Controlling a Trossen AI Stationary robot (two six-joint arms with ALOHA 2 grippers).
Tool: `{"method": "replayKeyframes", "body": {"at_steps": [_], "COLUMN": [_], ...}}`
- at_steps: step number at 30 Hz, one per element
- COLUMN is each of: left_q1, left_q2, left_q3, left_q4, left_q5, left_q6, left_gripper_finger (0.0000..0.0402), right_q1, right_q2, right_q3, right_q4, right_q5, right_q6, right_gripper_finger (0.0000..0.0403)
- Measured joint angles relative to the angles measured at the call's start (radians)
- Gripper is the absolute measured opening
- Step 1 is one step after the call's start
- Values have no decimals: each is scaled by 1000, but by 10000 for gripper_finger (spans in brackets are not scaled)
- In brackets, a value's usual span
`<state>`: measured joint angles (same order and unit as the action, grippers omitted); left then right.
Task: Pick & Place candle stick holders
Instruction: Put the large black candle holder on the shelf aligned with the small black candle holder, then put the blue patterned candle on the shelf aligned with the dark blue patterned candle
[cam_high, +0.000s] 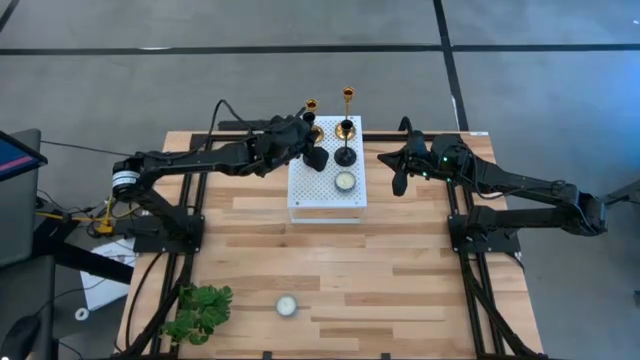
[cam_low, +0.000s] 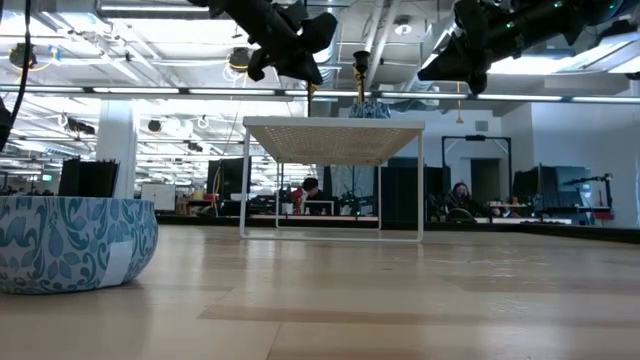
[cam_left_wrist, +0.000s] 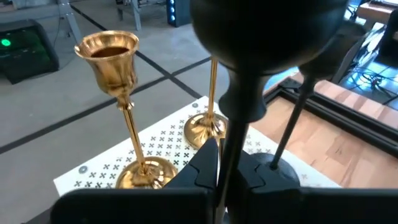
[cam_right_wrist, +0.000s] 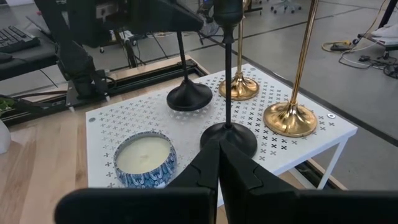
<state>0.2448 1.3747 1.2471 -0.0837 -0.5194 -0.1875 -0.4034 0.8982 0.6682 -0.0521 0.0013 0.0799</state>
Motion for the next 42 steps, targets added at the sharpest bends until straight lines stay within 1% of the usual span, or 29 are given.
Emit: {"method": "replayKeyframes", "body": {"at_steps": [3,7,22,31,42], "left_q1": [11,17,17,17,17], "left_q2": [2,11,30,27,26], "left_q3": [0,-1,-1,-1,-1], "left_q4": [2,0,5,11,12], "left_q5": [29,42,42,42,42], "left_q6": [-2,-4,-11,-5,11], "left_gripper_finger": [7,7,12,53,135], "right_q1": [0,0,0,0,0], "right_q2": [0,0,0,0,0], "right_q3": [0,0,0,0,0], "right_q4": [0,0,0,-1,-1], "right_q5": [0,0,0,0,0], "right_q6": [0,0,0,0,0], "right_gripper_finger": [0,0,0,0,0]}}
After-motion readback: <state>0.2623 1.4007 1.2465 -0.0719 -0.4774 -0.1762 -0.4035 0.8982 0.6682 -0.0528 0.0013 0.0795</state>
